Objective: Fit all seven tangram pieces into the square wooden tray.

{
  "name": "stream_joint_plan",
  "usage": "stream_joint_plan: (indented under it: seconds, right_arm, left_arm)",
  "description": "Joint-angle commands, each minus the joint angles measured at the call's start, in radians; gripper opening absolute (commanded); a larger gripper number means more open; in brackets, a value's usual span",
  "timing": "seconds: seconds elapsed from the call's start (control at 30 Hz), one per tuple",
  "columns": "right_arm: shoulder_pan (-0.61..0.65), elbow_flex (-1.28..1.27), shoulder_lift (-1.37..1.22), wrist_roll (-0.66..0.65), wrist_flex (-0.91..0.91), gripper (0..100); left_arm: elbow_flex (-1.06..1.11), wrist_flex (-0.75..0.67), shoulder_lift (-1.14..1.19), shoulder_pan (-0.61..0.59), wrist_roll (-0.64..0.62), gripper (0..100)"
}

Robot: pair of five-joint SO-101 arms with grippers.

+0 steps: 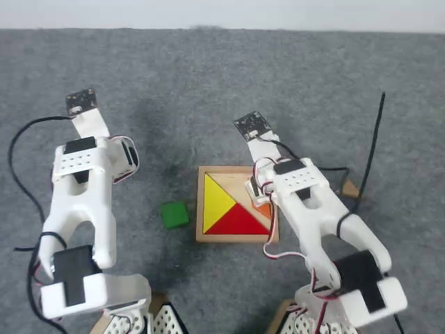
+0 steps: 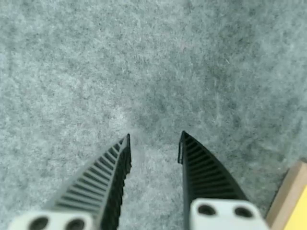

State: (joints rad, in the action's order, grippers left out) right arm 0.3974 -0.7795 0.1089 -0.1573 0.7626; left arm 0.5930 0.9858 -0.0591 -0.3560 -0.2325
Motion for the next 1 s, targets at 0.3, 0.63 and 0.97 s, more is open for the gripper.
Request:
stream_joint_plan:
  seconds: [0.3, 0.63, 0.97]
  right_arm:
    - [-0.027, -0.242, 0.251, -0.051, -0.008, 2.0]
    - [-0.027, -0.249, 0.453, -0.048, 0.108, 3.2]
    - [-0.308, -0.121, 0.588, -0.044, 0.308, 12.9]
  left_arm:
    - [0.019, -0.083, -0.005, 0.008, -0.011, 15]
    - [0.025, -0.091, -0.006, 0.008, -0.009, 15]
    - [0.025, -0.091, -0.006, 0.008, -0.009, 15]
